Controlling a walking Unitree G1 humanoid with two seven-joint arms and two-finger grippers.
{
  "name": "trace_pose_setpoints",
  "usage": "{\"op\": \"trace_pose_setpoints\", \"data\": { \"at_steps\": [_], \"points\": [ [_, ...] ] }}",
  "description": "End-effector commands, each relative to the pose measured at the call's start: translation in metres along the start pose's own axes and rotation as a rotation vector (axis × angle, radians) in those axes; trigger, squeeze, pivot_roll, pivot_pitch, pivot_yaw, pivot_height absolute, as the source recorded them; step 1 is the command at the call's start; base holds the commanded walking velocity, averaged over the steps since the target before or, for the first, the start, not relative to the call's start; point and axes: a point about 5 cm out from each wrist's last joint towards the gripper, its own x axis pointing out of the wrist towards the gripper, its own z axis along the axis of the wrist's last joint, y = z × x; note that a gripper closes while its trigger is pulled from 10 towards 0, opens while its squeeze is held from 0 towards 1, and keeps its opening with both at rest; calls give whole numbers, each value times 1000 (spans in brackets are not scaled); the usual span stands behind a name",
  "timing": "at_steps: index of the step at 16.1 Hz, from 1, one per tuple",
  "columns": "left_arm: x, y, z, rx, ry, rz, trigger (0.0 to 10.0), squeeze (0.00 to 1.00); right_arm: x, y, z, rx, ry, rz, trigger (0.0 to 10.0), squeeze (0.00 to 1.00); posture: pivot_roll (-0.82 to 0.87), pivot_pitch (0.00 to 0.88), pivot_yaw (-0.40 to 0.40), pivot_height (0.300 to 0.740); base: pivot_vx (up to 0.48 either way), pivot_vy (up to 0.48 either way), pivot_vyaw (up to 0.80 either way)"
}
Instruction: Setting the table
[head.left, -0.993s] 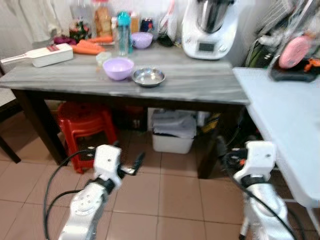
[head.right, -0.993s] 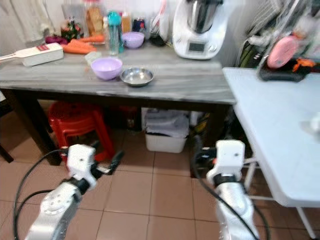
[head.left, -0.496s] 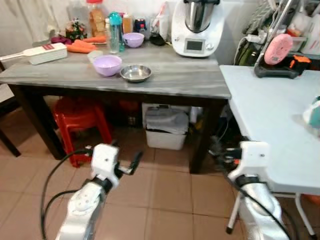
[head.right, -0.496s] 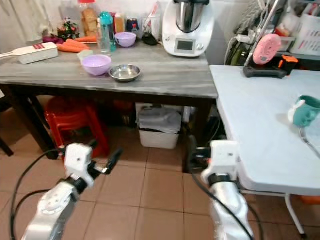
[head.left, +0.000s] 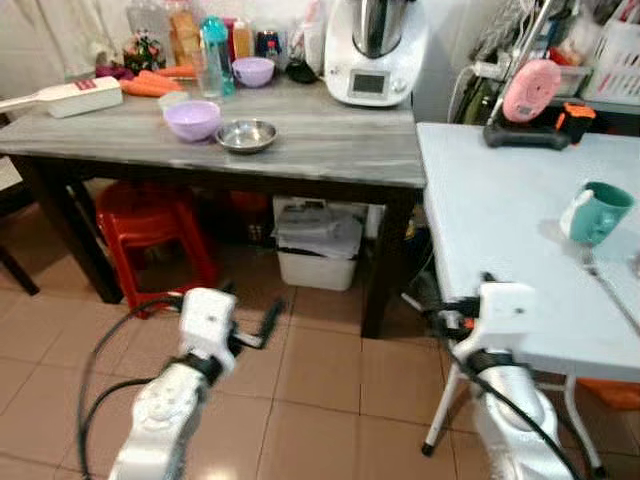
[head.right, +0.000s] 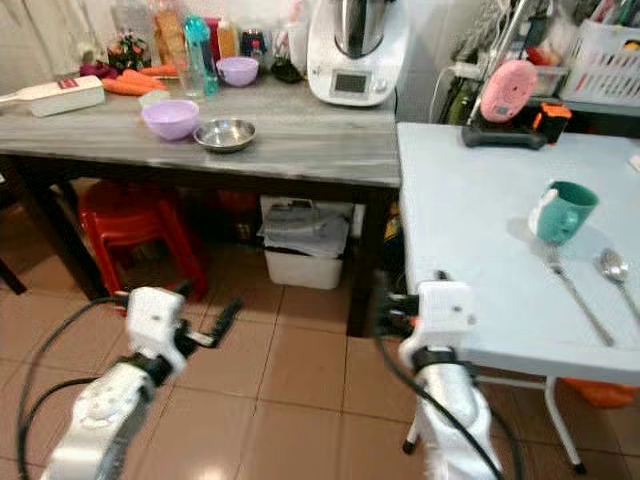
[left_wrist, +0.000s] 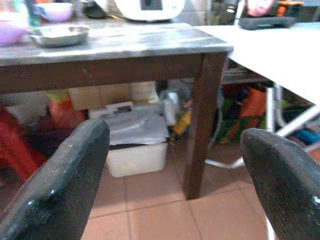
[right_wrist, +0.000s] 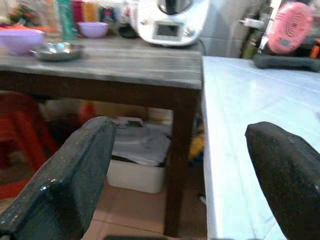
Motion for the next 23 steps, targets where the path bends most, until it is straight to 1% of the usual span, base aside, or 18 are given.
{"op": "trace_pose_setpoints", "data": {
  "at_steps": [1,5,7,8,11,13,15,17,18,21,23],
  "points": [
    [3,-5,2,4,-1,-21,10000,0,0,-7,1,-10,-4,-23,10000,0,6,0,2,740,0,-364,0],
    [4,-3,1,8,6,-19,10000,0,3,-7,0,2,-9,-45,10000,0,1,0,6,740,0,-362,0],
    [4,-3,0,5,8,-16,10000,0,12,-10,3,8,-29,-89,10000,0,-2,0,4,740,0,-362,0],
    [4,-3,0,5,7,-15,10000,0,14,-10,3,3,-33,-94,10000,0,-3,0,4,740,0,-360,0],
    [4,-3,0,5,7,-15,10000,0,14,-10,3,3,-33,-94,10000,0,-3,0,4,740,0,-360,0],
    [6,-4,0,1,4,-11,10000,0,14,-11,2,-21,-26,-51,10000,0,-6,0,1,740,0,-371,0],
    [6,-4,0,1,4,-11,10000,0,14,-10,1,-26,-25,-40,10000,0,-6,0,1,740,0,-369,0],
    [7,-4,0,3,3,-11,10000,0,18,-6,1,-26,-31,-32,10000,0,-6,0,1,740,0,-336,0],
    [7,-5,0,-13,-3,-11,10000,0,19,-5,1,-26,-33,-30,10000,0,-6,0,1,740,0,0,0],
    [7,-2,3,-16,-26,-24,10000,0,25,1,3,-14,-51,-24,10000,0,0,0,4,740,0,0,0],
    [7,-1,4,-19,-29,-30,10000,0,27,2,3,-12,-54,-21,10000,0,2,0,5,740,0,0,0]
  ]
}}
